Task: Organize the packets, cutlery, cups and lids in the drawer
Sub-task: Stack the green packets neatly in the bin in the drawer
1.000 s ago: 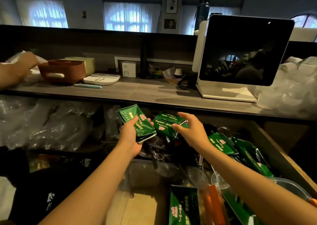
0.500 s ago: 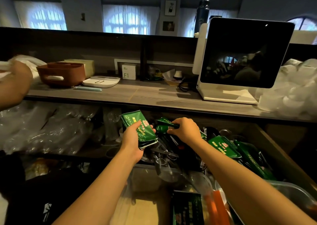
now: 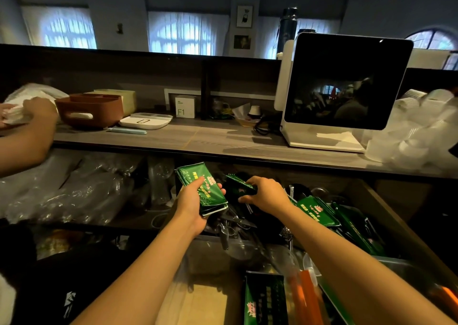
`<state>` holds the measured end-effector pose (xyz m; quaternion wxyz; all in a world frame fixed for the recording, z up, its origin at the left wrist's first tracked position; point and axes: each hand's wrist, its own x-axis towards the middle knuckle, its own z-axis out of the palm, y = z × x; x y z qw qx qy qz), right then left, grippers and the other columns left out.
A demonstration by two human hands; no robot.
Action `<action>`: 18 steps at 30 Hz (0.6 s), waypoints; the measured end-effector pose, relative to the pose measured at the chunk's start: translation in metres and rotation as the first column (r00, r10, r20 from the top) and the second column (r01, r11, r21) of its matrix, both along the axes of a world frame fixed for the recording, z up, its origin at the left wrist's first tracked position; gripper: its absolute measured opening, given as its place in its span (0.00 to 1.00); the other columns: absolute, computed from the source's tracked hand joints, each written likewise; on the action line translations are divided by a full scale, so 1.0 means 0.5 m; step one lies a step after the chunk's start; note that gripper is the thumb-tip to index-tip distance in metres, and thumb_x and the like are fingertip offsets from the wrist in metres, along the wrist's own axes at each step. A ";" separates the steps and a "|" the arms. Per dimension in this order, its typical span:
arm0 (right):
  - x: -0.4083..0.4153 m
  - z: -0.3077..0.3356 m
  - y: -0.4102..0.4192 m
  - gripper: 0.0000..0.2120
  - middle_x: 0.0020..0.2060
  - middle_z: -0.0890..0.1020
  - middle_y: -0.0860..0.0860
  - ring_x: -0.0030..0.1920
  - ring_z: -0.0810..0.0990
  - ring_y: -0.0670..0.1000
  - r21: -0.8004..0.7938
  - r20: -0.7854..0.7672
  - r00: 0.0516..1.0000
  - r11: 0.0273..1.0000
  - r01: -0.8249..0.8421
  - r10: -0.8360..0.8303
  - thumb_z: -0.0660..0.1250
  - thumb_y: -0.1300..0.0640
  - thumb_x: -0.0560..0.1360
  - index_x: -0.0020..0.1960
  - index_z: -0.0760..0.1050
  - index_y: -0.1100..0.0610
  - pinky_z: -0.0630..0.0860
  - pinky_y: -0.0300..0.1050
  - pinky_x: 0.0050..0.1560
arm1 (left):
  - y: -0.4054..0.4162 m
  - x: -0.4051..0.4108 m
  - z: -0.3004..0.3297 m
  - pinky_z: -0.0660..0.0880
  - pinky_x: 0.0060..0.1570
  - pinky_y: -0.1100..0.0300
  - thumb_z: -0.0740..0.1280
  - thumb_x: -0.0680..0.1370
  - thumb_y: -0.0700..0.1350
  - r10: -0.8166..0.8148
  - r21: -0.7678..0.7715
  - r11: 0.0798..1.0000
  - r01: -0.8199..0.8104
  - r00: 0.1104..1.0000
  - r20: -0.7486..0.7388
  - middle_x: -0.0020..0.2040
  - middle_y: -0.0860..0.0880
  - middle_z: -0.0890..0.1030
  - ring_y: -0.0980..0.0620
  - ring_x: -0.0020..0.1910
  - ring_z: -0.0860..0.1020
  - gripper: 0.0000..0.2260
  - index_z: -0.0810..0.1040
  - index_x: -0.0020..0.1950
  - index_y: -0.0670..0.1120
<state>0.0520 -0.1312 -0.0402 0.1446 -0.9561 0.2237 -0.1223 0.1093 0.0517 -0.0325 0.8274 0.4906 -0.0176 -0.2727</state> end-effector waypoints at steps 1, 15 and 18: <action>0.001 0.000 0.001 0.24 0.53 0.83 0.51 0.52 0.81 0.53 -0.008 0.022 1.000 1.000 -0.015 0.015 0.72 0.42 0.72 0.64 0.76 0.51 0.78 0.49 0.51 | 0.000 -0.002 0.001 0.79 0.42 0.50 0.61 0.83 0.47 0.003 0.000 1.000 -0.003 1.000 -0.001 0.46 0.40 0.84 0.43 0.42 0.84 0.15 0.77 0.65 0.39; -0.114 0.090 0.071 0.06 0.40 0.84 0.53 0.40 0.83 0.51 0.455 0.631 0.762 0.865 -0.211 -0.146 0.68 0.54 0.78 0.49 0.81 0.56 0.77 0.40 0.34 | -0.010 -0.059 0.021 0.77 0.62 0.41 0.64 0.81 0.57 -0.194 0.000 0.981 0.194 0.980 0.038 0.56 0.40 0.85 0.39 0.56 0.83 0.19 0.81 0.63 0.45; -0.151 0.103 0.083 0.09 0.49 0.85 0.49 0.48 0.84 0.47 0.623 0.663 0.721 0.682 -0.384 -0.200 0.68 0.57 0.78 0.58 0.78 0.52 0.80 0.39 0.45 | -0.024 -0.083 0.020 0.76 0.63 0.42 0.61 0.82 0.58 -0.247 -0.017 0.969 0.247 0.969 0.016 0.58 0.40 0.84 0.39 0.58 0.82 0.21 0.80 0.64 0.45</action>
